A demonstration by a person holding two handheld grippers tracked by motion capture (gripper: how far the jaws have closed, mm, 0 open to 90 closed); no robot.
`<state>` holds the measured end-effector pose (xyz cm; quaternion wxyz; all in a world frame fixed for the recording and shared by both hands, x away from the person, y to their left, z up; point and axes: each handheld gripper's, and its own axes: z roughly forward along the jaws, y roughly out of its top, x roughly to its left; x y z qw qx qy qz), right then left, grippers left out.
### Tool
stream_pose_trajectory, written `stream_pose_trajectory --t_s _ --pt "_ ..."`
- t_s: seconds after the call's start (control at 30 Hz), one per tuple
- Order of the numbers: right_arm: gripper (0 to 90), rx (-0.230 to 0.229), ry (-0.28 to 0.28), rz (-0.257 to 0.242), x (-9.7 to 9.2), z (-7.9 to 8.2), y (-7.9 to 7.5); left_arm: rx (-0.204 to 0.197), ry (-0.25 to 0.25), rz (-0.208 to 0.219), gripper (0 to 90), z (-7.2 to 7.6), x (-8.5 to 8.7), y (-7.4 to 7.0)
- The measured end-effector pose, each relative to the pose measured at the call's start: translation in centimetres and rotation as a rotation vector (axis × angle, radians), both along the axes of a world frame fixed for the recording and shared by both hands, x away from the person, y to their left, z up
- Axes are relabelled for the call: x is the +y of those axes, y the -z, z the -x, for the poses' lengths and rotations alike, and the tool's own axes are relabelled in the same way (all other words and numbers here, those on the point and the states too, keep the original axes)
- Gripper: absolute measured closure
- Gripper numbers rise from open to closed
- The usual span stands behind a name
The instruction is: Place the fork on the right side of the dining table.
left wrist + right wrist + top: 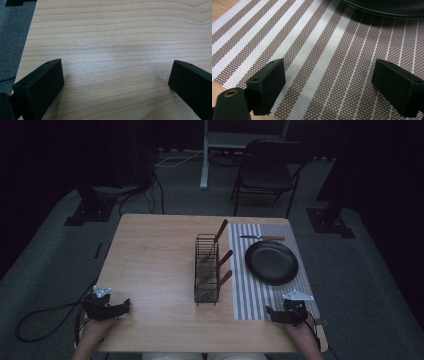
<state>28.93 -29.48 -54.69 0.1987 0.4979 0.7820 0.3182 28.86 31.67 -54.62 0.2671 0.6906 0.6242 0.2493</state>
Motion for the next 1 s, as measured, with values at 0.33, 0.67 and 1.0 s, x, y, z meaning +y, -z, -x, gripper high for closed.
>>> stream_pose_trajectory --t_s 0.33,0.67,1.0 --pt "11.7 0.020 0.002 0.010 0.1 -0.1 -0.2 -0.005 0.013 -0.002 0.2 0.1 -0.1 0.0" --pt "13.1 0.000 0.008 -0.014 0.2 0.0 -1.3 -0.006 0.012 -0.001 0.2 0.2 -0.1 0.1" --pt "13.3 -0.014 -0.044 -0.034 0.9 -0.3 -2.4 -0.006 0.013 0.000 0.2 0.2 -0.1 0.1"
